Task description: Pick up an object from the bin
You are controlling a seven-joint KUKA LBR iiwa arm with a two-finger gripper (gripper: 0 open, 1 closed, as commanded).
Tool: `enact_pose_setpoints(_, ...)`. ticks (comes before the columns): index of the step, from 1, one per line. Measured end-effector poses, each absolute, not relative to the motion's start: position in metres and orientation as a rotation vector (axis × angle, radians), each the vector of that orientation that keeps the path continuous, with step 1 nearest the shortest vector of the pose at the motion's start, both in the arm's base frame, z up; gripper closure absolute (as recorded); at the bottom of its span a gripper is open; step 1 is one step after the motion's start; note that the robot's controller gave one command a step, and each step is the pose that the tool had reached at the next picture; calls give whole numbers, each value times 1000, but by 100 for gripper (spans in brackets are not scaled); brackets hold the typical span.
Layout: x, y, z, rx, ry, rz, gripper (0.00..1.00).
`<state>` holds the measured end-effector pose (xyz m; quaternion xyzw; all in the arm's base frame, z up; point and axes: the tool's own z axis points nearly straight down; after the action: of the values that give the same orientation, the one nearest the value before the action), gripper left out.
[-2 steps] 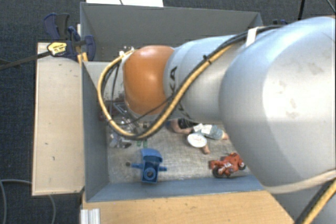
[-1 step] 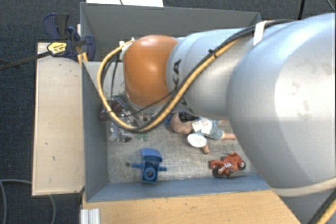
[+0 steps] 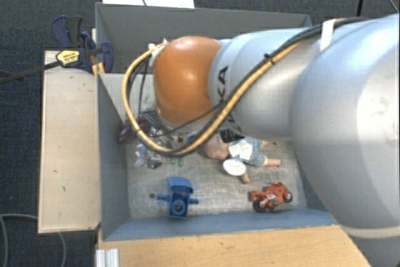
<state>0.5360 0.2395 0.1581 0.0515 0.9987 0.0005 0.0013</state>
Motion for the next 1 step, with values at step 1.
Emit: enact_pose_setpoints(1, 558, 239, 190, 209, 3134, 2, 100)
